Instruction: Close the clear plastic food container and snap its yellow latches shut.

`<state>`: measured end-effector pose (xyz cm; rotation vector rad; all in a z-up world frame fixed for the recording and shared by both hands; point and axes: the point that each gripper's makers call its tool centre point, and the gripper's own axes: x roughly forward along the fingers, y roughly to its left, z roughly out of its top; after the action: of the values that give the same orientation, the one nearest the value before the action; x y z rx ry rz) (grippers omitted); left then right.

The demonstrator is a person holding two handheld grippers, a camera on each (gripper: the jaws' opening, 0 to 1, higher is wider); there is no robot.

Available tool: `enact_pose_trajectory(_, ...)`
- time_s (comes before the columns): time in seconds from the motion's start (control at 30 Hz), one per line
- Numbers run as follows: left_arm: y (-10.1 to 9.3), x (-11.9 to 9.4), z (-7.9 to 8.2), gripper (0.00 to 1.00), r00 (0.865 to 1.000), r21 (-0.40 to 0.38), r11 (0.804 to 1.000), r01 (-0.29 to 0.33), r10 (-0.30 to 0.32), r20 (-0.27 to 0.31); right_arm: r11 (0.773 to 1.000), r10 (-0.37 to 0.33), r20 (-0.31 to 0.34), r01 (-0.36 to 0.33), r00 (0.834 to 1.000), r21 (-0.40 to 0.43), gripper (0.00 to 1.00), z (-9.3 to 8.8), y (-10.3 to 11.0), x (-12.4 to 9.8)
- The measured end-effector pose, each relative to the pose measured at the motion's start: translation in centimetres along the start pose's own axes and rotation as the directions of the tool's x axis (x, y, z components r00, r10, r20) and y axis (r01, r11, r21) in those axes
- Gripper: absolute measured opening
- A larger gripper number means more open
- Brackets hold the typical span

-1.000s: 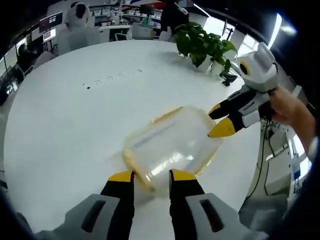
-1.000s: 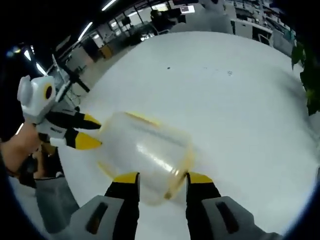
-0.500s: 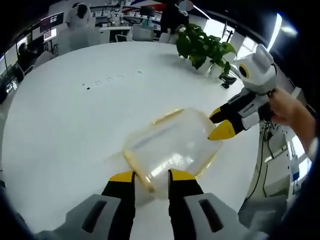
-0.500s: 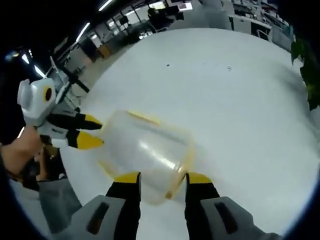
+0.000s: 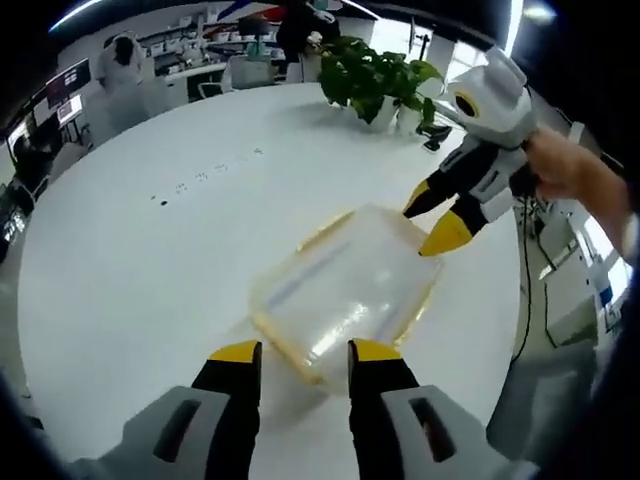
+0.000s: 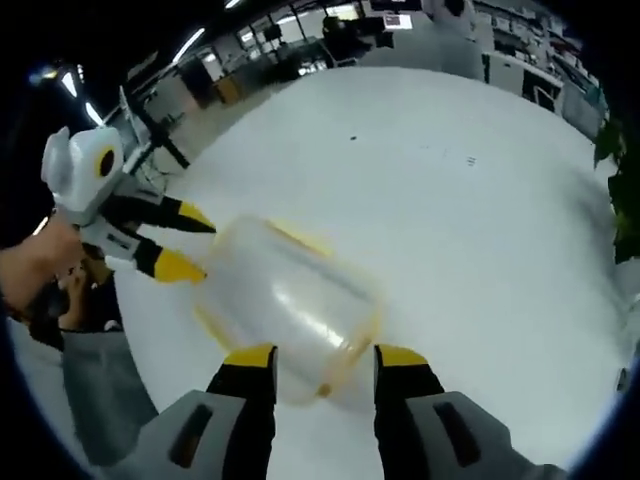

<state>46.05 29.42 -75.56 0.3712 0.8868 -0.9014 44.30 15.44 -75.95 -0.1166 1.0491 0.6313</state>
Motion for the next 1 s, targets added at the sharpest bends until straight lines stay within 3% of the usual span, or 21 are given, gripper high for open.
enact_pose_trajectory(0.2,-0.9,-0.3,1.3,0.31,0.999,0.139,0.990,0.033,-0.033,0.003,0.988,0.013,-0.039,-0.019,0.999,-0.153,0.31,0.2,0.5,0.0)
enact_pose_trajectory(0.3,-1.2,-0.2,1.4,0.29,1.000,0.269,0.963,0.030,-0.027,-0.016,0.973,-0.011,-0.063,-0.004,0.998,-0.232,0.30,0.3,0.3,0.1)
enact_pose_trajectory(0.47,-1.9,0.0,1.7,0.23,0.998,0.361,0.931,0.061,-0.055,-0.028,0.963,-0.001,-0.064,-0.016,0.998,-0.269,0.30,0.7,0.7,0.2)
enact_pose_trajectory(0.63,-2.4,0.2,2.3,0.22,0.996,0.424,0.902,0.084,-0.081,-0.023,0.926,-0.004,-0.086,-0.028,0.996,-0.375,0.28,1.1,1.2,0.4)
enact_pose_trajectory(0.77,-2.7,0.4,2.7,0.22,0.995,0.458,0.884,0.098,-0.101,-0.019,0.884,0.011,-0.062,-0.039,0.998,-0.465,0.22,2.1,1.9,0.6)
enact_pose_trajectory(1.0,-4.2,1.1,3.6,0.18,0.989,0.532,0.837,0.126,-0.147,-0.003,0.836,0.055,-0.047,-0.072,0.997,-0.544,0.21,3.3,3.8,1.8)
